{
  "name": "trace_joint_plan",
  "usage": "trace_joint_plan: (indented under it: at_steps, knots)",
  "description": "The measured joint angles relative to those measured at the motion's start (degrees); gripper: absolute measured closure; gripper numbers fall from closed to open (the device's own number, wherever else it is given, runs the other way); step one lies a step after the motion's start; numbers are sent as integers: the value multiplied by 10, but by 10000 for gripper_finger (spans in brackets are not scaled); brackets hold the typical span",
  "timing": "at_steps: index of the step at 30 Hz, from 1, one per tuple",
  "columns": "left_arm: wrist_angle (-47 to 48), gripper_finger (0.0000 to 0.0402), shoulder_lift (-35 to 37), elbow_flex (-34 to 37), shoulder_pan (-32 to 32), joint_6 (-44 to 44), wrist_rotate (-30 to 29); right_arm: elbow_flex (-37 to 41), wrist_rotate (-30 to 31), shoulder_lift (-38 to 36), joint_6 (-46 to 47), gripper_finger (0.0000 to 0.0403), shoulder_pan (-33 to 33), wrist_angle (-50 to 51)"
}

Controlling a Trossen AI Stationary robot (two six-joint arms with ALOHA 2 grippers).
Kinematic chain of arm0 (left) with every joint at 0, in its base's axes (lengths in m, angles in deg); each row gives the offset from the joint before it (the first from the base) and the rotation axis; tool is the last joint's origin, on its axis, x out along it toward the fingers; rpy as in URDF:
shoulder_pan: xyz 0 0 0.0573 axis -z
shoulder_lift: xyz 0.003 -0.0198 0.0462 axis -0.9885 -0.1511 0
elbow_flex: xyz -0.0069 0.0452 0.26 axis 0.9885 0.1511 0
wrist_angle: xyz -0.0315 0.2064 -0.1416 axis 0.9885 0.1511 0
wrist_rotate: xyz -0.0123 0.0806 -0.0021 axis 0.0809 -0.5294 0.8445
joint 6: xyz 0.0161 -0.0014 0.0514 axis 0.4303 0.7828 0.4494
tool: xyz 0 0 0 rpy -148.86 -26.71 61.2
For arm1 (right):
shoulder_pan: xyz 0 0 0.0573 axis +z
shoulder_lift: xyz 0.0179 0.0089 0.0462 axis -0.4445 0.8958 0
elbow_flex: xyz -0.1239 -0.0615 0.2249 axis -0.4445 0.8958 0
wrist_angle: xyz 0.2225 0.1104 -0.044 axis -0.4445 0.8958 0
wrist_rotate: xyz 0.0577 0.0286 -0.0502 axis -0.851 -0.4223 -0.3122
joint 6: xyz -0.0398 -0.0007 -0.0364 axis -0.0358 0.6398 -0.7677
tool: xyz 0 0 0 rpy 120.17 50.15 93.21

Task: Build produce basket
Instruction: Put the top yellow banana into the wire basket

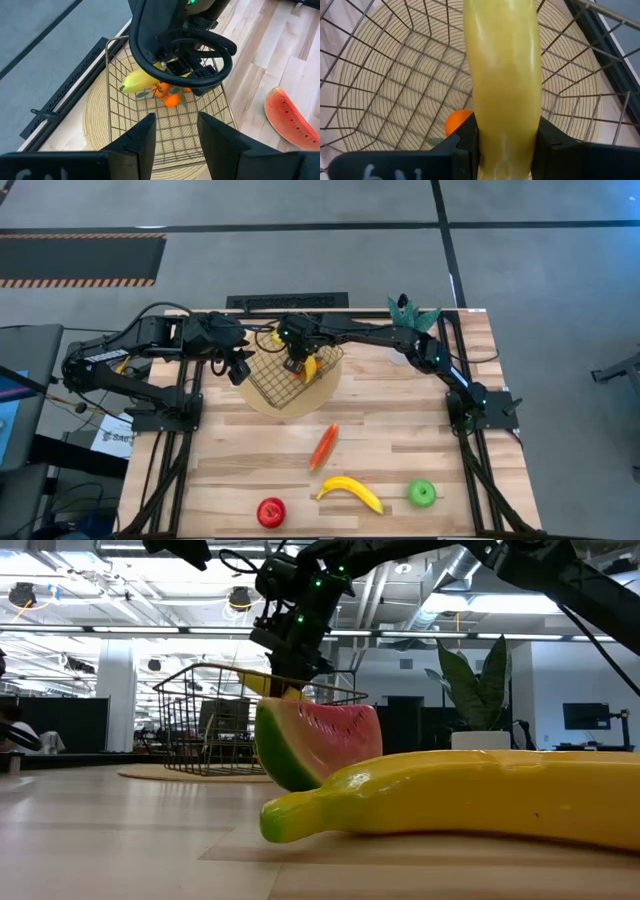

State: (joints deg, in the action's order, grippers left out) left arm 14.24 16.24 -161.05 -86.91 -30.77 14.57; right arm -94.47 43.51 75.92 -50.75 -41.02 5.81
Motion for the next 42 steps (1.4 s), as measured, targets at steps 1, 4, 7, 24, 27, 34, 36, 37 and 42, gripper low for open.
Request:
trace_joint_plan:
  at_steps: [1,4,7,24,27,34,36,37,42]
  knots:
    - [0,269,0,0,0,0,0,0,0,0,0,289,0,3]
    - [0,269,0,0,0,0,1,0,0,0,0,289,0,15]
    - [0,269,0,0,0,0,1,0,0,0,0,289,0,24]
    - [0,269,0,0,0,0,2,0,14,0,8,289,-26,23]
    - [0,269,0,0,0,0,2,0,11,0,10,289,-33,25]
    - [2,269,0,0,0,0,1,0,-12,22,6,289,-37,30]
    - [2,269,0,0,0,0,1,-1,-19,36,4,289,-33,30]
    - [4,269,0,0,0,0,1,-1,-22,41,4,289,-31,32]
    - [16,269,0,0,0,-4,-1,-2,-19,53,-13,289,-25,35]
